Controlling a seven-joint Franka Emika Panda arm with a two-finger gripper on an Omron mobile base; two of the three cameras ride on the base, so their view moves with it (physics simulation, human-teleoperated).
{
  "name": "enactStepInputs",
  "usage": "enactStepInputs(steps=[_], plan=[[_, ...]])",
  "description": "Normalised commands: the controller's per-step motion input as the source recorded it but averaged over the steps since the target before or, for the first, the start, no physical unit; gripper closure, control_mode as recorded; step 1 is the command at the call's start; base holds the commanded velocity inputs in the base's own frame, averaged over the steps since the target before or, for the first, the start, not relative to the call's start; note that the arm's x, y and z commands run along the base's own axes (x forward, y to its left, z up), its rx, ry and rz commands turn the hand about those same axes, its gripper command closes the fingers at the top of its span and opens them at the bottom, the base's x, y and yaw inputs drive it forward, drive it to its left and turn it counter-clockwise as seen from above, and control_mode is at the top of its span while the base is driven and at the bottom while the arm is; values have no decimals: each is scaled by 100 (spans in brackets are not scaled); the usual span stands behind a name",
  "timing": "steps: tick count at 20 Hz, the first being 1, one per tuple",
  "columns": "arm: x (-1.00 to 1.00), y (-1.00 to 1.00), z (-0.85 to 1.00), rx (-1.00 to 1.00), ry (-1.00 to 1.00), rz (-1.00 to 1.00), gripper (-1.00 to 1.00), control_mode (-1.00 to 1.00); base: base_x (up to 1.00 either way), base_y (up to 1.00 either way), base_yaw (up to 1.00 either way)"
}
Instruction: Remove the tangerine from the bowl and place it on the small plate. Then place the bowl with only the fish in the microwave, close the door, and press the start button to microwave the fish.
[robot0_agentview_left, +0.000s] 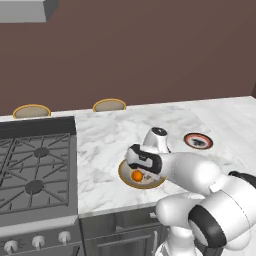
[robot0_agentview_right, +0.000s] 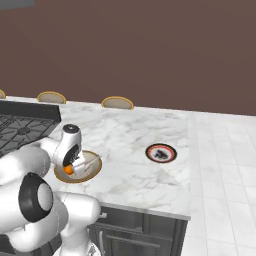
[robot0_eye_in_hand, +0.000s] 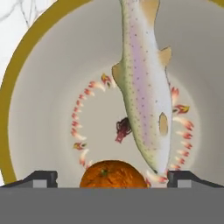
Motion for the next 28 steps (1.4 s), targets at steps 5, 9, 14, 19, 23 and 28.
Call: enactStepInputs(steps=[5,9,14,19,23,28], plan=[[10,9,-16,7,9,-4,-100,-100,0,0,0],[-8,18,-8,2,4,0,-100,-100,0,0,0],[0,25,-10,0,7,0,-100,-100,0,0,0],[-1,0,-31,7,0,0,-100,-100,0,0,0],[-18,0,-21,4,0,0,-100,-100,0,0,0],[-48,4,-14,0,0,-3,-100,-100,0,0,0]])
